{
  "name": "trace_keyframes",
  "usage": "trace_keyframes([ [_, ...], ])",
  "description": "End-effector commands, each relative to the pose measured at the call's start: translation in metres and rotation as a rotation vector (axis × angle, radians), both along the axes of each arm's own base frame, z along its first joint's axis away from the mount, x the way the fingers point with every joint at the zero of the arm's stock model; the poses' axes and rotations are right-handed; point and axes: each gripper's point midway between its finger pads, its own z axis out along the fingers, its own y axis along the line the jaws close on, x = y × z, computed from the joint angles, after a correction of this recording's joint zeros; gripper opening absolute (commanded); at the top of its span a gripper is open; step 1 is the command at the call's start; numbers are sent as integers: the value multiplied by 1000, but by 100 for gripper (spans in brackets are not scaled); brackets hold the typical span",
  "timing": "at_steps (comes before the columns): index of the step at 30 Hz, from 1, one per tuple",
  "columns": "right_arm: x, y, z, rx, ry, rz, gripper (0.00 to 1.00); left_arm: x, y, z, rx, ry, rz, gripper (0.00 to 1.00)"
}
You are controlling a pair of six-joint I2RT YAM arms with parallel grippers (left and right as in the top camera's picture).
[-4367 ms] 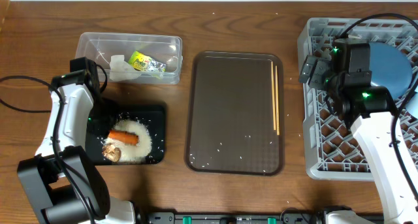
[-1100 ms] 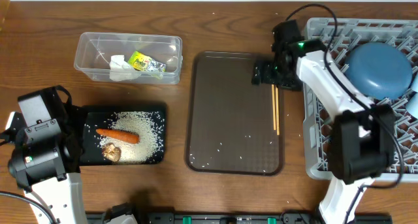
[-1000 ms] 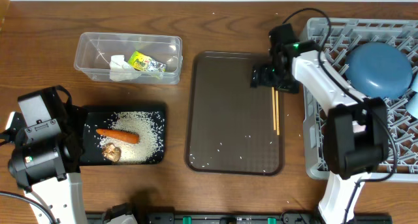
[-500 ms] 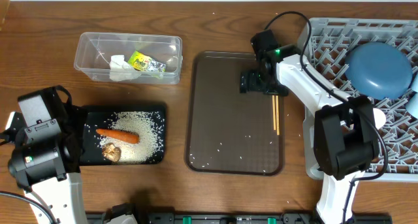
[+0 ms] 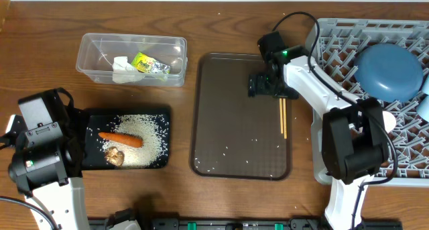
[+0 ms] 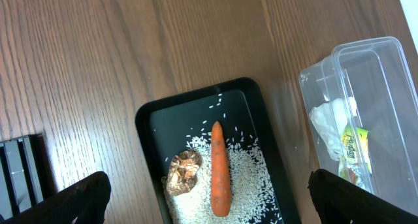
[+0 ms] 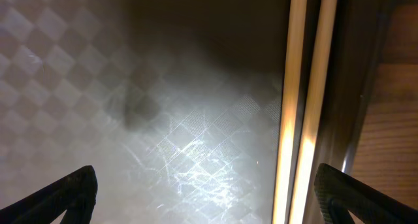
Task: Sort waste into correct bins and load items into the dishwasher rack
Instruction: 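Lower the right gripper and close it on one chopstick, then lift the chopstick and carry it right into the grey rack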
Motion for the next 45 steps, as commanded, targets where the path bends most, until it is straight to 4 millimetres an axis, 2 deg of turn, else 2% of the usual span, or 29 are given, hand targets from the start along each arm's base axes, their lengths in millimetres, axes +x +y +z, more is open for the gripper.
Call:
trace_keyframes([
  [1,1,-1,-17,-27,29,11,99,-3,5,1,22,13,15,98],
  [4,-1,-2,-25,-33,45,11,99,-3,5,1,22,13,15,98],
  [18,0,1,-25,-27,38,14,97,-3,5,1,22,13,15,98],
  [21,-1,4,-26,-17,43,0,86,-3,5,1,22,13,15,98],
  [24,-4,3,-27,-34,45,3,81,-3,5,1,22,13,15,98],
  [27,-4,-1,-29,-61,40,-3,70,-3,5,1,22,13,15,98],
  [32,-3,-2,-29,-68,34,-3,35,-3,5,1,22,13,15,98],
  [35,-3,-4,-29,-77,30,-4,18,-3,5,1,22,13,15,98],
  [38,-1,-3,-29,-75,26,-4,9,-3,5,1,22,13,15,98],
  [39,0,-3,-29,-74,20,-5,1,-3,5,1,22,13,15,98],
  [45,0,-2,-29,-67,19,-31,1,-3,5,1,22,13,15,98],
])
